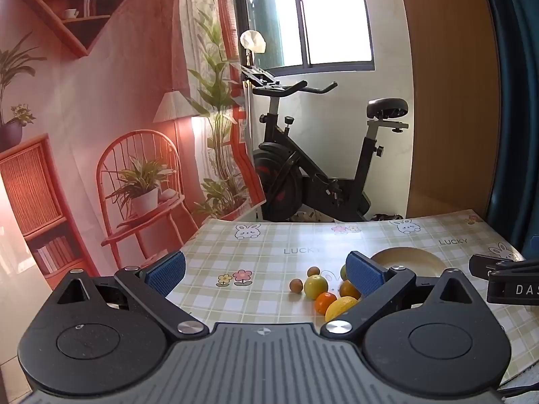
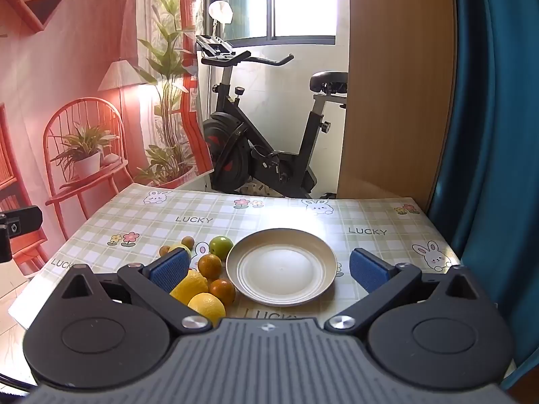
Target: Organize fruits
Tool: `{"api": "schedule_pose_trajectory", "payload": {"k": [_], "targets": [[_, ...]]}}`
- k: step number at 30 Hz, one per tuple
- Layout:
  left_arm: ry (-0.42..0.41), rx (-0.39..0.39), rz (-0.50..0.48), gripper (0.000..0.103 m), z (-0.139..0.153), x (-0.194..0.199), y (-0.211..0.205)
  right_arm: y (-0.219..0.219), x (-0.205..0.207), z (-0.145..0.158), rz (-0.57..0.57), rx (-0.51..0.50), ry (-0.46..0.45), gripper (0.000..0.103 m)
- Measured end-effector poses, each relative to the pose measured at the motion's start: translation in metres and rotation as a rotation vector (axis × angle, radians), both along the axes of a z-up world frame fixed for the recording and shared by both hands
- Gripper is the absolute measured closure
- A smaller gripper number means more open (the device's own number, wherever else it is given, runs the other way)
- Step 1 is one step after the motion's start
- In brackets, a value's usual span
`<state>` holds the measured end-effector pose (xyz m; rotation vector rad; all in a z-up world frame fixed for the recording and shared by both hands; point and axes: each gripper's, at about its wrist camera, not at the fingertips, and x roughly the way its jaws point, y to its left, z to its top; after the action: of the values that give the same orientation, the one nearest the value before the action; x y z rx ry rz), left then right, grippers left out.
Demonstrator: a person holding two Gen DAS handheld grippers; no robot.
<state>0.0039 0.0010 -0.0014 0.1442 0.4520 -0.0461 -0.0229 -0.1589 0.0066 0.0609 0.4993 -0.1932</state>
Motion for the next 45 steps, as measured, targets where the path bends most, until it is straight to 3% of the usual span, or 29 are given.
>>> {"api": "schedule_pose_trajectory", "payload": {"k": [4, 45], "targets": [[-0.052, -0.012, 0.001, 0.001, 0.009, -0.007, 0.004, 0.0, -0.001, 0.0, -0.001, 0.004, -0.005, 0.0], [0.001, -0.023, 0.023, 0.001, 0.001, 0.009, 0.001, -0.001, -0.002, 0.003, -0.001, 0.0, 0.0, 0.0]]}}
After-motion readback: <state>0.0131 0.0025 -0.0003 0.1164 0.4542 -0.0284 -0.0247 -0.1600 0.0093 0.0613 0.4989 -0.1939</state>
